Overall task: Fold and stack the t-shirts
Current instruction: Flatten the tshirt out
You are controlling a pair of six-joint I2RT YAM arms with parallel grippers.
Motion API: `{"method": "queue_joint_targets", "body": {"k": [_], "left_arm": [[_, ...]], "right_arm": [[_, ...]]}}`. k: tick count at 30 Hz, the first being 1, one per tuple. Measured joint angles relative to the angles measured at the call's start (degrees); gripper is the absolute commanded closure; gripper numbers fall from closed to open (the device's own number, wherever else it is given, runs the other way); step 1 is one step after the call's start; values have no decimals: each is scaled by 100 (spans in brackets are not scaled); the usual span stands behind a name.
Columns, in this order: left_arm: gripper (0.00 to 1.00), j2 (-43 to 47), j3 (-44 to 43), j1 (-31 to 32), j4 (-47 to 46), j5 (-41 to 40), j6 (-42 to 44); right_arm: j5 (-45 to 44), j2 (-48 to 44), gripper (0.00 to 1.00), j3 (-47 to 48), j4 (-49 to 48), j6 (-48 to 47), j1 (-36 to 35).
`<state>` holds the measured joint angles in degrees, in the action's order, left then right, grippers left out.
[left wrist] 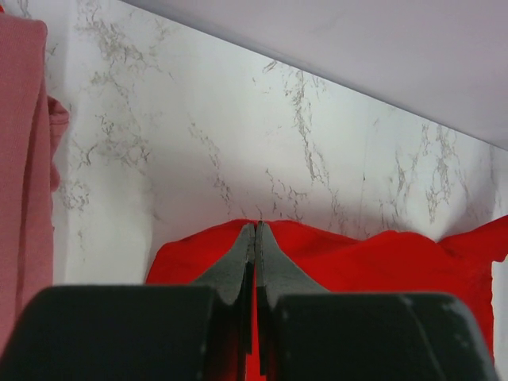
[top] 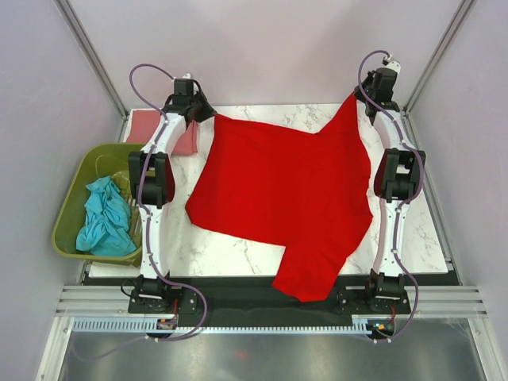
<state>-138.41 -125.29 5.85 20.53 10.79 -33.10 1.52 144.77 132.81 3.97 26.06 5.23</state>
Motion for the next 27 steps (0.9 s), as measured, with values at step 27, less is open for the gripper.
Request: {"method": "queue_joint_targets", "body": {"k": [27], "left_arm": [[98,1132,380,-101,44,-1189,619]], "right_arm": [[863,1226,100,-448,-2588,2643,-142]]}}
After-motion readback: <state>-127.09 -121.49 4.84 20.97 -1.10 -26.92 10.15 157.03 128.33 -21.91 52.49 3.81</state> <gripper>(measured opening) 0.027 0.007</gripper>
